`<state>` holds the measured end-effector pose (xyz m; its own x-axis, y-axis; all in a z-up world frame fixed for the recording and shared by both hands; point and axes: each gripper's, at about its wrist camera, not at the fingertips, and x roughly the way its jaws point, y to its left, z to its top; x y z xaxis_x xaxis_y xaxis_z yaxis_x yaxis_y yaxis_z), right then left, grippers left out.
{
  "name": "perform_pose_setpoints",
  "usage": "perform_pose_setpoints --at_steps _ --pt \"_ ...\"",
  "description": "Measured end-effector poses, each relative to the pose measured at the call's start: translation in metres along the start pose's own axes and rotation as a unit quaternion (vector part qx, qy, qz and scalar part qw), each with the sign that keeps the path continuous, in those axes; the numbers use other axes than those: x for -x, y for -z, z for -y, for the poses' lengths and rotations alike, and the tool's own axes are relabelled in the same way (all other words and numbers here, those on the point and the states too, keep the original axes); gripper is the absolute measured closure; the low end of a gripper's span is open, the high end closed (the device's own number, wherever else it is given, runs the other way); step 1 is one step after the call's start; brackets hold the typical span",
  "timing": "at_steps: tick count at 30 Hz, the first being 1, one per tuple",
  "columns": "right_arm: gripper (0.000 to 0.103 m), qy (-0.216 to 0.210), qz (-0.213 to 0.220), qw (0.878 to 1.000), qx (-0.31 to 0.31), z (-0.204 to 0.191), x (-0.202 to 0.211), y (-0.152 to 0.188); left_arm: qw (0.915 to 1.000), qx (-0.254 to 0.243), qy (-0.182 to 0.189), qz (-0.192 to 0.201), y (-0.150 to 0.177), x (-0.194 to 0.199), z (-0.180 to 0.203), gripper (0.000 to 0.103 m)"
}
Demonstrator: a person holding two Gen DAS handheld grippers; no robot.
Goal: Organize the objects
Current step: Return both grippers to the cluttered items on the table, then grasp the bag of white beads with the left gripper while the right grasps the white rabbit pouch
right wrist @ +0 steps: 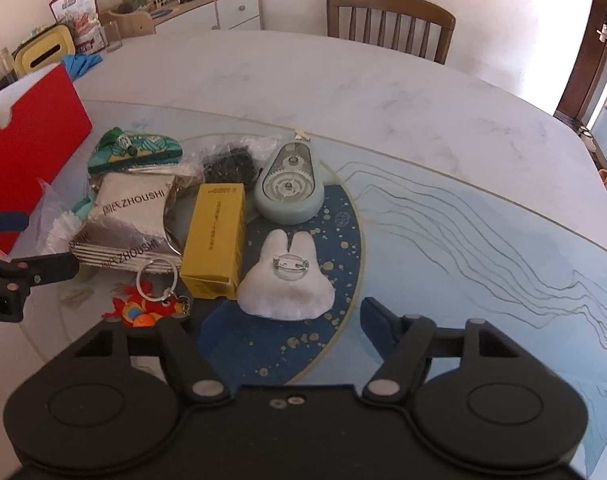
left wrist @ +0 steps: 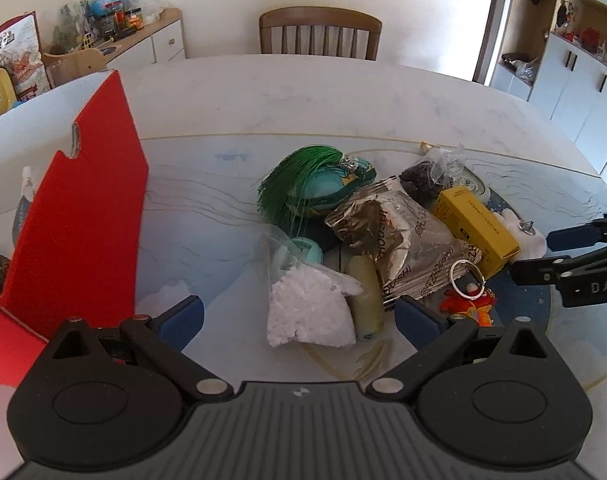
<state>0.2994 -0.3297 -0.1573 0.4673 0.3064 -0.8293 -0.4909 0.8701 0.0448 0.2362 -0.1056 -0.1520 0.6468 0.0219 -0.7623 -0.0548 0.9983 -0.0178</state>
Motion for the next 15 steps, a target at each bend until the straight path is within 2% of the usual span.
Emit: perform_pose_setpoints --at_steps 3,6,9,11,15 --pt "0.040 -0.003 -0.002 1.000 0.008 -0.0018 -0.0032 -0.0005 1.0000 -0.007 0.003 0.001 -0.0007 -0.0023 0.0007 0.007" --pt "0.045 -0.002 -0.003 1.000 0.015 -0.0035 -0.0053 -0.0011 0.9999 -0.009 0.011 -0.004 0.0002 -0.0040 0.0008 0.018" --pt "0.051 -0.004 -0.001 1.000 0.019 -0.0052 -0.0055 -0.0024 0.9996 -0.010 0.025 -0.003 0.0015 -0.0024 0.0016 0.030" --pt "0.052 -0.003 0.000 1.000 0.021 -0.0062 -0.0049 -0.0030 0.9992 -0.010 0.038 -0.004 0.0013 -0.0009 0.0029 0.042" --pt "0.053 -0.001 0.006 1.000 0.024 -0.0077 -0.0020 -0.0022 0.9990 -0.002 0.046 -0.002 0.0029 0.0030 0.0009 0.049"
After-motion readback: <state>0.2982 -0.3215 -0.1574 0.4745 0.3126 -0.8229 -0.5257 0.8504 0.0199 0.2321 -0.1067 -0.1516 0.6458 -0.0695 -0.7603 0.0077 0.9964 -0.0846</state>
